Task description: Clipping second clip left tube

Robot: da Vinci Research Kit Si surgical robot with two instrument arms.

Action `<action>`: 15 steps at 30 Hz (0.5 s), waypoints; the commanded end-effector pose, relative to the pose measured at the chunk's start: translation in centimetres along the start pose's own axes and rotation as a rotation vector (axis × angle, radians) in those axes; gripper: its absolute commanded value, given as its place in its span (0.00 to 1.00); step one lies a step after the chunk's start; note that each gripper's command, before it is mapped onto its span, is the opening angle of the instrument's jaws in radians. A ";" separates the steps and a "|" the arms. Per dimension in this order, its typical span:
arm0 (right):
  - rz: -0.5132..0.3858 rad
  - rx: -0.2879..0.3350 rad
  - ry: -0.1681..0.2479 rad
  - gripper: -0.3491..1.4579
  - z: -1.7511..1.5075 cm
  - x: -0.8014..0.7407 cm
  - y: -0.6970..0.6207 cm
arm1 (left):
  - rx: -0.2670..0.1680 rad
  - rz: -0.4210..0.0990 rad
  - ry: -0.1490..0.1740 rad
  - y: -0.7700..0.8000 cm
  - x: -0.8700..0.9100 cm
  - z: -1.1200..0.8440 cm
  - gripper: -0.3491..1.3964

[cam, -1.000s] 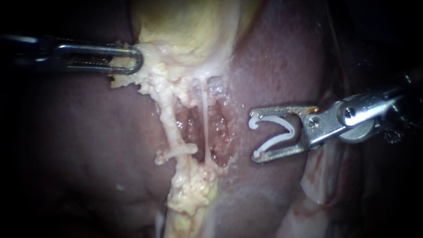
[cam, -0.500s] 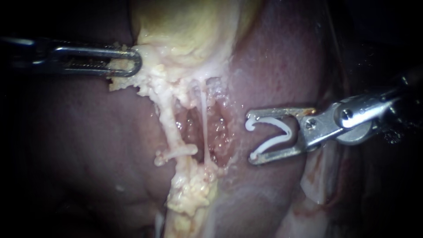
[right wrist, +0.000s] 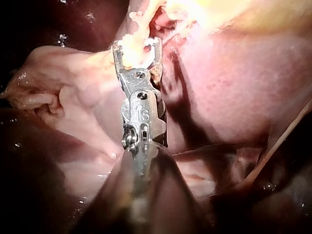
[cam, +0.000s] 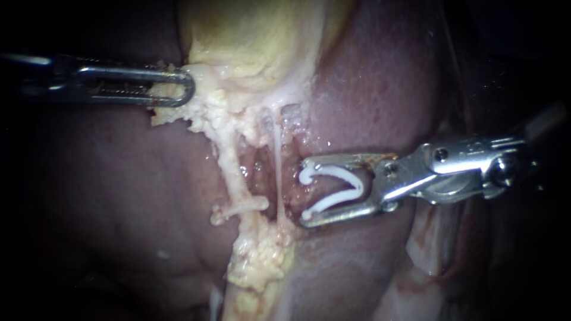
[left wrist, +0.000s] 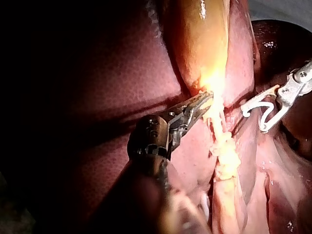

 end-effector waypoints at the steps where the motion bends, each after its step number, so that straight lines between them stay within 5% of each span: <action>1: 0.011 0.005 0.003 0.47 0.03 0.00 0.00 | -0.002 -0.002 -0.002 0.00 0.00 0.01 0.00; 9: 0.089 0.035 0.049 0.47 0.31 -0.04 0.08 | -0.003 -0.002 -0.003 0.01 -0.01 0.02 0.00; 15: 0.113 0.044 0.049 0.47 0.47 -0.21 0.19 | -0.003 -0.002 -0.002 0.03 -0.01 0.02 0.00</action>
